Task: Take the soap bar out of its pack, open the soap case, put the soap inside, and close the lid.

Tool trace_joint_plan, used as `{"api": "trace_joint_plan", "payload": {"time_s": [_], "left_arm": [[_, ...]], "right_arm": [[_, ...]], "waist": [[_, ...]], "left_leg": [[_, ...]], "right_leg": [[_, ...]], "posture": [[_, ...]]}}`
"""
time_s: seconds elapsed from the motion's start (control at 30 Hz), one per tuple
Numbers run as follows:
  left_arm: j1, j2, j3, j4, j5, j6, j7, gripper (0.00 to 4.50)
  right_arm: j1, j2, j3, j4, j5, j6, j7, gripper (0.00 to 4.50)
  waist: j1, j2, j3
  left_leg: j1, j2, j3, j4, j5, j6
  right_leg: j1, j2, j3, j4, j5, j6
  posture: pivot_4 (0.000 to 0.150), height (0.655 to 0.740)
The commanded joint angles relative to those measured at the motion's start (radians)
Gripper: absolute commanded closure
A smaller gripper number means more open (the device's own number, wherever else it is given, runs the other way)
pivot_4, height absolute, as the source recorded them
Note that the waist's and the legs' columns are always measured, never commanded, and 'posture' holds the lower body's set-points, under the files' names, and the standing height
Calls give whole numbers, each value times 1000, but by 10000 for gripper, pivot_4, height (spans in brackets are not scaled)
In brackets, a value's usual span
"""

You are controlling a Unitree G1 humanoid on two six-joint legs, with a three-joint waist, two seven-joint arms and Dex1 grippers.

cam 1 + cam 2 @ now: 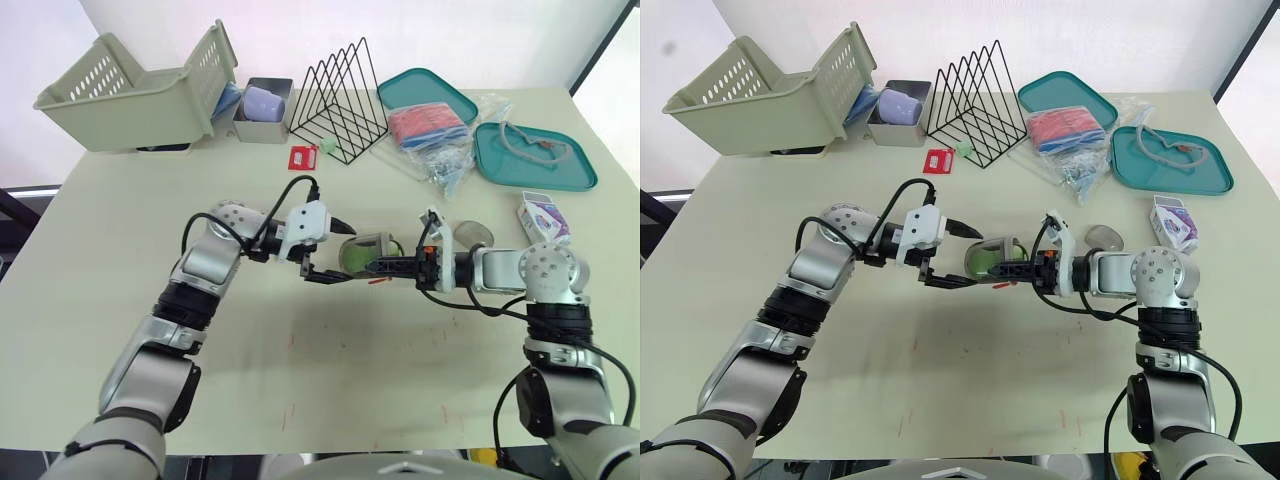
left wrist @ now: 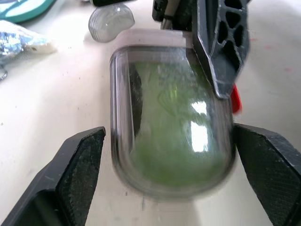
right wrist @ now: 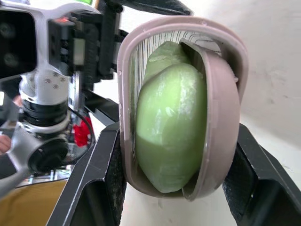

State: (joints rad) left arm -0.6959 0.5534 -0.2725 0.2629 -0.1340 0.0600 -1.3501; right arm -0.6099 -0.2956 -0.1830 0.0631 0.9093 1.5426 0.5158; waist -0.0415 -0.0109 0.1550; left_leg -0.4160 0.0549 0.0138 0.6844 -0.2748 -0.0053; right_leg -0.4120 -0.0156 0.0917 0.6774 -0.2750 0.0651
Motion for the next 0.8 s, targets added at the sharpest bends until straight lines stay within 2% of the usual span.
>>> {"api": "trace_joint_plan", "payload": {"time_s": [0.03,0.13,0.23,0.4,0.5,0.67,0.8], "left_arm": [[-23,33,49,-39,-39,18,-16,0],[-37,50,83,-31,-63,61,-7,0],[-34,46,108,-52,-87,109,15,0],[19,20,122,-164,-134,210,66,0],[55,-18,106,-250,-163,286,108,0],[70,-103,75,-322,-170,374,204,0],[69,-163,24,-351,-140,408,279,0]], "right_arm": [[-26,-42,22,-22,2,-39,60,24279],[-39,-145,105,-46,-45,-107,140,24279],[-73,-316,261,-82,-145,-247,287,24279],[-200,-539,427,-119,-273,-407,505,24280],[-270,-679,583,-169,-437,-561,658,24280],[-343,-785,758,-230,-637,-701,822,24280],[-380,-789,829,-271,-764,-731,868,24280]], "waist": [[0,0,0],[2,0,0],[3,2,2],[1,3,4],[1,6,6],[7,5,8],[6,5,8]], "left_leg": [[0,0,0,0,0,0],[0,0,0,0,0,0],[0,0,0,0,0,0],[0,0,0,0,0,0],[0,0,0,0,0,0],[-1,0,1,1,0,0],[-1,0,0,1,0,0]], "right_leg": [[0,0,0,0,0,0],[0,0,0,0,0,0],[0,-1,0,-1,0,0],[0,0,0,-1,0,0],[0,0,0,-1,0,0],[-1,-1,0,-1,0,0],[-1,-1,0,-1,0,0]], "posture": [[1500,7400],[1500,7400],[1500,7400],[1500,7400],[1500,7400],[1500,7400],[1500,7400]]}}
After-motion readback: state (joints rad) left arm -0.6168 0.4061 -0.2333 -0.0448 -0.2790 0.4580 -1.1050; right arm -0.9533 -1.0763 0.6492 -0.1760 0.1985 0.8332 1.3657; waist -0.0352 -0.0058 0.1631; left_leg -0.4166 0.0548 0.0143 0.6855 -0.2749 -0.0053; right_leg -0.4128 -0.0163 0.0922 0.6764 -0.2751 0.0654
